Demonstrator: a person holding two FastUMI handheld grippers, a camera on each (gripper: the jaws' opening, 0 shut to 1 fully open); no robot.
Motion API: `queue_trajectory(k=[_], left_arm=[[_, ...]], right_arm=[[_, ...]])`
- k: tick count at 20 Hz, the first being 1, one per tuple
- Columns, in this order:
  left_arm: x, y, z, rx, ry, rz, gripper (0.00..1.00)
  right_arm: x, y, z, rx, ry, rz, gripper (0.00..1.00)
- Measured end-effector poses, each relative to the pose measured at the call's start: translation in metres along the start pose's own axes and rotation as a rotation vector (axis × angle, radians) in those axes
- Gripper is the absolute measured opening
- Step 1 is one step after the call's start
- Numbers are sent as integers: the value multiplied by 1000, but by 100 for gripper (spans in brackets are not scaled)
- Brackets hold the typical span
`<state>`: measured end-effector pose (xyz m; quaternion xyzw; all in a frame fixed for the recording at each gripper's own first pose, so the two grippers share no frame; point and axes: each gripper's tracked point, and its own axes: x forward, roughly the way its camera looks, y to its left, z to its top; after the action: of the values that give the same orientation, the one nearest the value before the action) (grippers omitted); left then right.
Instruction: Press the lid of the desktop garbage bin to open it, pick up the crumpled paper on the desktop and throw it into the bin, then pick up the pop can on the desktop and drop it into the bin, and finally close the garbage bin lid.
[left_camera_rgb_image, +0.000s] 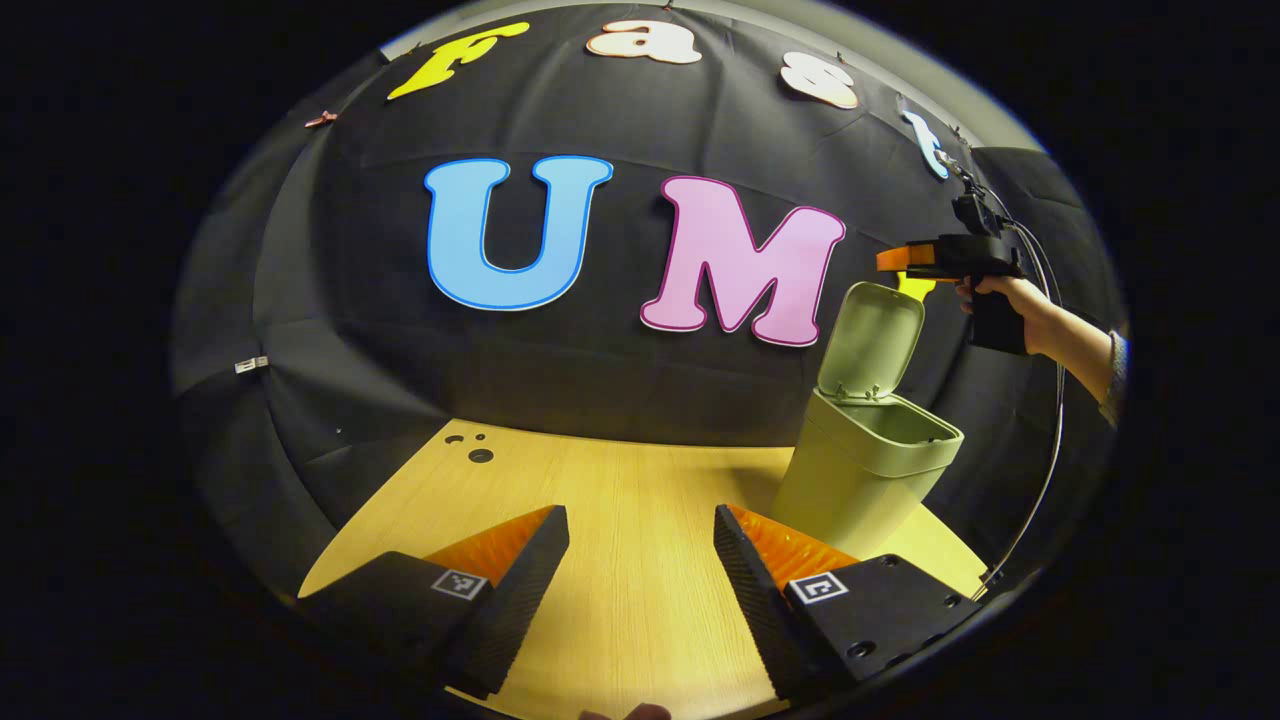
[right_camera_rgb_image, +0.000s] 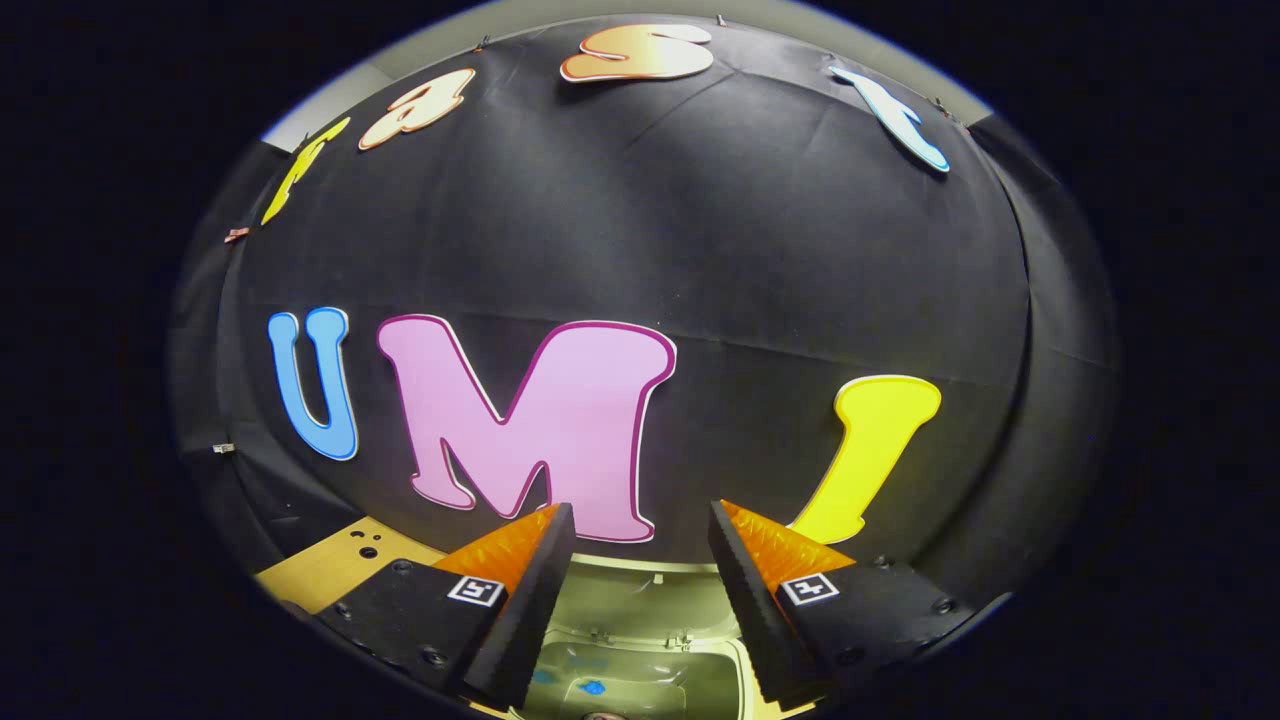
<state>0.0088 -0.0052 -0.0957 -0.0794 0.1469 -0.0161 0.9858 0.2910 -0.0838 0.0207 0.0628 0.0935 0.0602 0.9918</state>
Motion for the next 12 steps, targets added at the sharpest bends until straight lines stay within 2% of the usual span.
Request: queue_trajectory(k=[7,12], left_arm=[[-3,7,-5,3,-3,12,94],[-3,2,-6,4,-7,-1,94]], right_arm=[[21,-6,-23,53,73,2,87],[-1,-4,-31,65,112,21,87]])
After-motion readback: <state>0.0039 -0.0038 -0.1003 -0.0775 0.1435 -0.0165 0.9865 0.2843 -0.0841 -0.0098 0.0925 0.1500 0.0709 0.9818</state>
